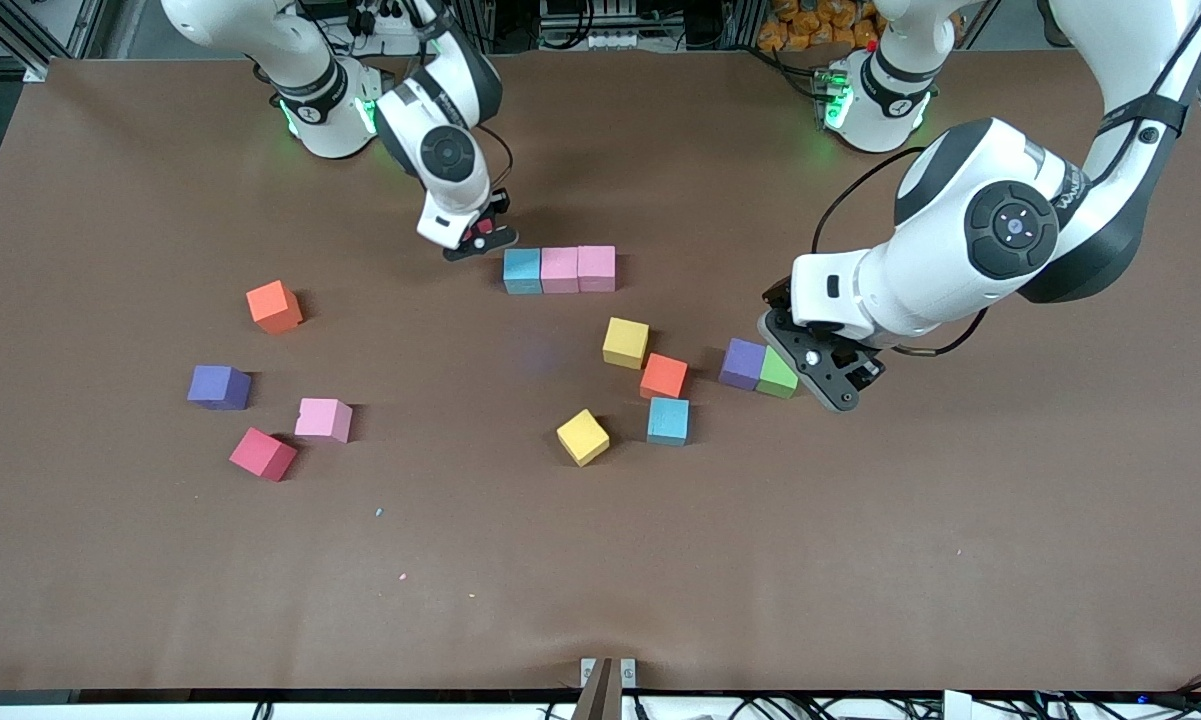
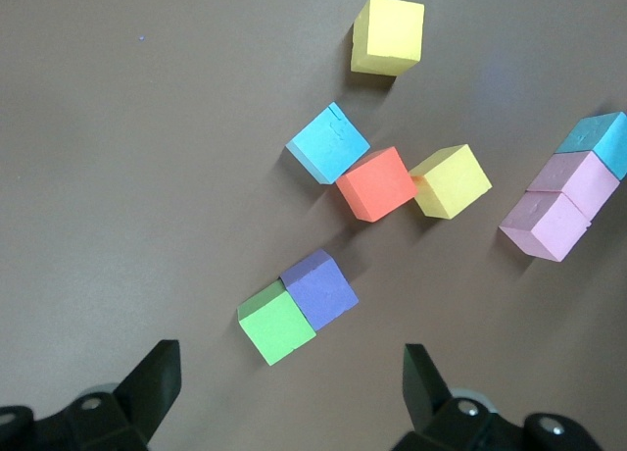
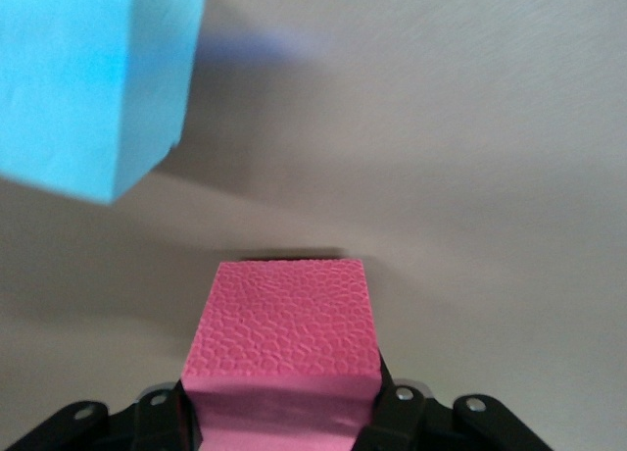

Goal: Arrange 11 blocks into digit 3
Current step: 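Grasp the magenta cube with the right gripper, then carry the magenta cube with the right gripper toward the cube row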

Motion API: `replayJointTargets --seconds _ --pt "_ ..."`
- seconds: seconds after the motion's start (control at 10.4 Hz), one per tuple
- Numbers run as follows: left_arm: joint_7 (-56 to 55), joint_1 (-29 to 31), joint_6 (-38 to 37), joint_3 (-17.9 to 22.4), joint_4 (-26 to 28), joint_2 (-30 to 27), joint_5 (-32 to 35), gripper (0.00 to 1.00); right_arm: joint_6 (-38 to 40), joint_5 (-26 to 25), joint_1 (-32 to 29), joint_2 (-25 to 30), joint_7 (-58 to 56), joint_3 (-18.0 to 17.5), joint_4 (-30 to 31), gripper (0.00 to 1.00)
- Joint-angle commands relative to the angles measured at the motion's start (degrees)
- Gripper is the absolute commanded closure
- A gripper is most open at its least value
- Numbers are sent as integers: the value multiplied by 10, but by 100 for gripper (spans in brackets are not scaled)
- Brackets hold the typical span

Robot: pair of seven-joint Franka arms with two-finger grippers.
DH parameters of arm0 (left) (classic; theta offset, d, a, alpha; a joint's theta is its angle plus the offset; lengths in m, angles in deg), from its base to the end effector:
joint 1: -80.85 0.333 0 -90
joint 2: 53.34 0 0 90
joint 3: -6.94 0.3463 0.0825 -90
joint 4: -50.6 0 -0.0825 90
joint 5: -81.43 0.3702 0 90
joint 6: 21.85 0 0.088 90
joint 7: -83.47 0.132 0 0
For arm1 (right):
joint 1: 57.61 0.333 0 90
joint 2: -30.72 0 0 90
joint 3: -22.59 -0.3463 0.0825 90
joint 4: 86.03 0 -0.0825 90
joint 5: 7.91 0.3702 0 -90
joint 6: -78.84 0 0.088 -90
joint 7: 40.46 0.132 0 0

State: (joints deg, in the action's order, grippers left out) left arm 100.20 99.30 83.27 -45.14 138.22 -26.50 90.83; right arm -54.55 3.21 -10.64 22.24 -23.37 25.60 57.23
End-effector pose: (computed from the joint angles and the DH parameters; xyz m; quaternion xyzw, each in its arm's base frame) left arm 0.5970 -0.2659 0.4769 0.9033 -0.4166 -0.0065 0.1026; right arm 0.3003 0.2982 0.2237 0.9739 0.1532 -0.1643 0.0330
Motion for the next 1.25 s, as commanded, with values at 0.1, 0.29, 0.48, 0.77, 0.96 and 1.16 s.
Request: replayJointTargets --seconds 0.1,0.29,0.48,0.77,0.96,1.16 --pt "14 6 -11 -2 -2 -7 -11 0 101 -7 -98 24 -36 1 -74 84" --pt "13 5 -11 -2 -2 -7 -11 0 102 -18 -149 7 -54 2 -113 84" --pt "14 6 -11 -2 -2 -7 -11 0 136 -18 -177 -42 -66 2 -202 84" --pt "13 5 -11 -2 -2 -7 -11 0 175 -19 -187 -114 -60 1 -309 84" --pt "14 5 -11 -2 -2 -7 -7 0 175 -19 -180 -152 -48 1 -348 84" --pt "17 6 -11 -2 -2 -7 -7 0 175 -17 -173 -180 -12 0 -375 84"
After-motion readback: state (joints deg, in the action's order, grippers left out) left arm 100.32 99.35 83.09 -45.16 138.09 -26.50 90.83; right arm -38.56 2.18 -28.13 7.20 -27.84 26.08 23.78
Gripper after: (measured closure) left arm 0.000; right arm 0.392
